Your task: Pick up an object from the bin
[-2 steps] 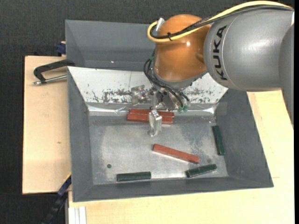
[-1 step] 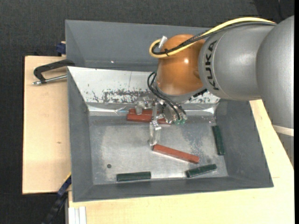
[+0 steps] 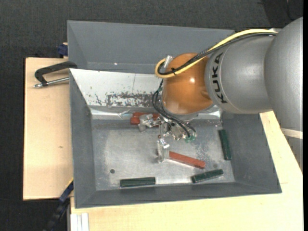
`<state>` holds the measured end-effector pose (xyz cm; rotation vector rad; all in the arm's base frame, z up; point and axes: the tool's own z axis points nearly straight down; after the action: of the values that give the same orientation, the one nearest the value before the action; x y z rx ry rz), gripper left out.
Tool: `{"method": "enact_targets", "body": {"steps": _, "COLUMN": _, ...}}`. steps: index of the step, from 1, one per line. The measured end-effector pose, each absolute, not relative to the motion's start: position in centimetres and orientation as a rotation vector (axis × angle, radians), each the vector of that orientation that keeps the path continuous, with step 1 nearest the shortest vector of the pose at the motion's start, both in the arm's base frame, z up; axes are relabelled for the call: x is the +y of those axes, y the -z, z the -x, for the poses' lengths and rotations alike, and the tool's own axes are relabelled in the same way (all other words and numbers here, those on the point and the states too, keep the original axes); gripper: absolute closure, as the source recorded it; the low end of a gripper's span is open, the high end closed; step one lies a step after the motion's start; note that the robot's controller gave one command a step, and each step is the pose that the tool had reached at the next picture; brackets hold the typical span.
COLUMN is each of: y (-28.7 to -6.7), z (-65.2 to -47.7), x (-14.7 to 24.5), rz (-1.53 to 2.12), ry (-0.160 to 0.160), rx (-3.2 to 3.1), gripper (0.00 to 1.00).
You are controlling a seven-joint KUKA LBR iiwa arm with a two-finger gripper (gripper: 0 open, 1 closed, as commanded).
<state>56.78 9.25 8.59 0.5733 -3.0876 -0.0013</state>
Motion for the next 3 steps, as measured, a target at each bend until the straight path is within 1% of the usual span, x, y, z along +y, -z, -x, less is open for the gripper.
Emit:
{"method": "enact_targets", "body": {"steps": 1, "y": -9.3, "z": -56.4, "x": 7.5, "rz": -0.508, "ry": 0.004, "rx": -3.103, "gripper": 0.00}}
{"method": "enact_targets", "body": {"steps": 2, "y": -11.4, "z": -56.6, "x": 3.2, "rz": -0.613, "ry": 0.002, "rx": -3.088, "gripper": 0.00}}
{"method": "enact_targets", "body": {"steps": 3, "y": -11.1, "z": -56.5, "x": 1.7, "rz": -0.825, "ry": -0.004, "rx": -3.035, "gripper": 0.00}}
